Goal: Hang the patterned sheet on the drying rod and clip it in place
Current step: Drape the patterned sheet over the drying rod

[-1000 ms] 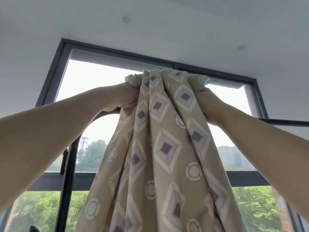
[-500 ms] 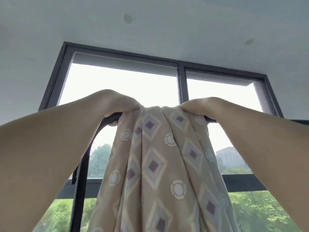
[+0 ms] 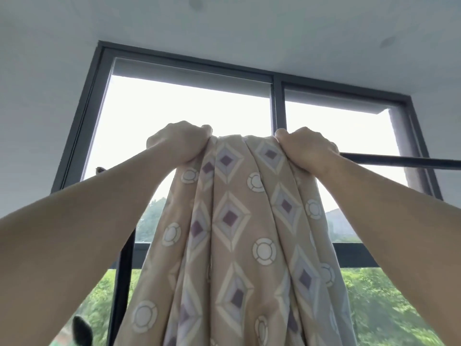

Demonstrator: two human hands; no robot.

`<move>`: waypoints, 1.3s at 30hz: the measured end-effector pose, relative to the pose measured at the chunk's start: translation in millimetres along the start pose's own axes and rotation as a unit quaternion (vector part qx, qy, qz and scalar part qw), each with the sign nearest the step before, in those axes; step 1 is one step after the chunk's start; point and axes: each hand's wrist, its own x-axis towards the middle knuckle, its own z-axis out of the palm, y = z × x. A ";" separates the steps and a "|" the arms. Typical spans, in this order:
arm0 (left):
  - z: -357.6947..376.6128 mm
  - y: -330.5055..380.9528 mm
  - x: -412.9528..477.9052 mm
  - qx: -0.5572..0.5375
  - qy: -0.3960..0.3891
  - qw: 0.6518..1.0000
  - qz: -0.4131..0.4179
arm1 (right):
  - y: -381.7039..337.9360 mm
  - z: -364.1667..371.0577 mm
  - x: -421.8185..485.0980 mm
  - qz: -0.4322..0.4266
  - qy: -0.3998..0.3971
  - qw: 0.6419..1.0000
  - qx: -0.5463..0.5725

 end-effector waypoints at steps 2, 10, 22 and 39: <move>7.2 -8.2 -12.4 0.085 0.091 0.992 0.032 | 10.5 10.9 -8.7 -0.033 0.060 0.997 -0.029; 12.3 -35.1 -51.2 0.060 0.126 0.987 0.077 | 30.3 28.8 -46.0 -0.082 0.098 0.991 0.041; 9.5 -61.2 -139.7 -0.362 -0.102 0.926 -0.026 | 30.7 30.3 -120.9 0.028 -0.063 0.913 0.401; -26.2 -63.8 -179.4 -0.423 -0.265 0.864 -0.066 | 48.4 -20.1 -179.1 0.060 -0.366 0.824 0.427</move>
